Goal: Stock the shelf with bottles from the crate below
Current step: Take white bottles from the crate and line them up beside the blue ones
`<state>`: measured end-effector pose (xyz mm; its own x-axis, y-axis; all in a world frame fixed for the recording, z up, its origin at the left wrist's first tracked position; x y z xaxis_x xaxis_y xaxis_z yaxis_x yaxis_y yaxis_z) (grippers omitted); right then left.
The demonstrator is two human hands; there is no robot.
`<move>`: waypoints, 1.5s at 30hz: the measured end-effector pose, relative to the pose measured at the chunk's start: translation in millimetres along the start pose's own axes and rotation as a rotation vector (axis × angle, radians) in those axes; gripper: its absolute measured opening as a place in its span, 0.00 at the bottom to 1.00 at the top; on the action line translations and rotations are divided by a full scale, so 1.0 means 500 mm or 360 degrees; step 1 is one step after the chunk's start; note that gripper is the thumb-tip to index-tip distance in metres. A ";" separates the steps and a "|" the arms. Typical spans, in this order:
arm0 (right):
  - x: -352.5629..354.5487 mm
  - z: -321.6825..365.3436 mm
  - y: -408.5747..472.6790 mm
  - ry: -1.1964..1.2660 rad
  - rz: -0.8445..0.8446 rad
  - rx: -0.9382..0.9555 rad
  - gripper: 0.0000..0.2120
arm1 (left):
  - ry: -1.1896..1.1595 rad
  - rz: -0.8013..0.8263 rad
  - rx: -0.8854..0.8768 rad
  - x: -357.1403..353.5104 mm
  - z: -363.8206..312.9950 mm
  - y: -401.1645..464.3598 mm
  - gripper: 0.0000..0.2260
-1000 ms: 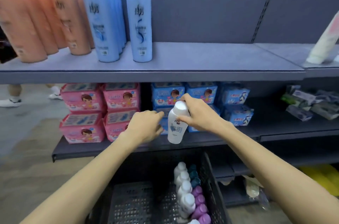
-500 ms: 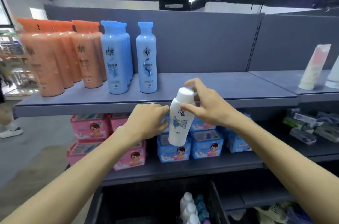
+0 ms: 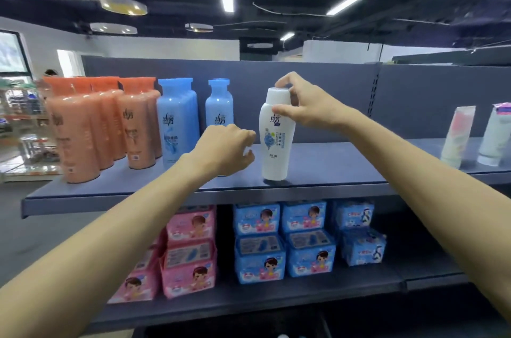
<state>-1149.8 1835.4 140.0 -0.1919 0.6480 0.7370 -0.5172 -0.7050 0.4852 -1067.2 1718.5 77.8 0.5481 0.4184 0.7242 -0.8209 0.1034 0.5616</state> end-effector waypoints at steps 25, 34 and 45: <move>-0.147 -0.252 -0.005 0.0178 0.0100 -0.0432 0.34 | -0.0132 0.0242 0.0117 -0.155 -0.039 0.033 0.11; -0.176 -0.299 0.047 0.0310 0.0006 -0.0445 0.27 | -0.0198 0.0328 0.0277 -0.218 -0.064 0.068 0.06; -0.223 -0.378 0.174 0.0307 0.0103 -0.0391 0.25 | -0.0073 0.0358 0.0537 -0.296 -0.055 0.136 0.08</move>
<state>-1331.0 1756.2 11.4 -0.3735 0.6634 0.6483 -0.6803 -0.6710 0.2947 -1208.5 1688.4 -2.4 0.3739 0.3553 0.8567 -0.8267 -0.2910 0.4815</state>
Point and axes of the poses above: each hand's wrist, its own y-axis towards the middle knuckle, its own x-axis out of the back of the hand, z = x × y, the point moved 8 cm from there along y, towards the middle knuckle, and after that the axes turned 5 degrees about y, right-handed, at the moved point
